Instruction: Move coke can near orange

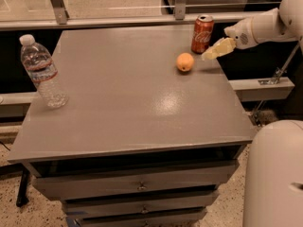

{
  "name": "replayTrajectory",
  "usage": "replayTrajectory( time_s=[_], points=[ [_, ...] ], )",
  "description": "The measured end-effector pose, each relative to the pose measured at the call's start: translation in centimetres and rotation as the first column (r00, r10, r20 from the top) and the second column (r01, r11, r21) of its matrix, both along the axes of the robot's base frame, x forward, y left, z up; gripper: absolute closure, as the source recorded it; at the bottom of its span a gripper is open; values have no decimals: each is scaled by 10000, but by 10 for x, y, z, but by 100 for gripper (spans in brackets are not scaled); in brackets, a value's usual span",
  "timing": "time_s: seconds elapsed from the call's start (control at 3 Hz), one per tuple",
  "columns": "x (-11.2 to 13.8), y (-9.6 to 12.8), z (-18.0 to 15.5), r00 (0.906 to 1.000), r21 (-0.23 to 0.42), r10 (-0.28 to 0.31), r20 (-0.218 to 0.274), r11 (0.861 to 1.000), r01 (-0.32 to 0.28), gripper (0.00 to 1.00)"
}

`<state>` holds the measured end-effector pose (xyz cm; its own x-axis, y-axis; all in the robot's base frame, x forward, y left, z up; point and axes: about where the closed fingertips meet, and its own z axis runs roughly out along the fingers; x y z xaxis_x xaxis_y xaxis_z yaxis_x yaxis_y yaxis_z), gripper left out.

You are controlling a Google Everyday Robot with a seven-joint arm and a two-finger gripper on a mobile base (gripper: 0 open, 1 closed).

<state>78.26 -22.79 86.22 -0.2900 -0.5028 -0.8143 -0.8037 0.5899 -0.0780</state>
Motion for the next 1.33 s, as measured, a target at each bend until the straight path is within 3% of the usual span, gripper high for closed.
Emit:
replayTrajectory(
  time_s=[0.67,1.0,1.33],
  points=[
    [-41,1,23,9990,298,113,432,9995,-126,0],
    [-79,6,57,9925,633,-161,1210,9980,85,0],
    [-119,26,75,9855,1012,-264,1679,9948,94,0]
  ],
)
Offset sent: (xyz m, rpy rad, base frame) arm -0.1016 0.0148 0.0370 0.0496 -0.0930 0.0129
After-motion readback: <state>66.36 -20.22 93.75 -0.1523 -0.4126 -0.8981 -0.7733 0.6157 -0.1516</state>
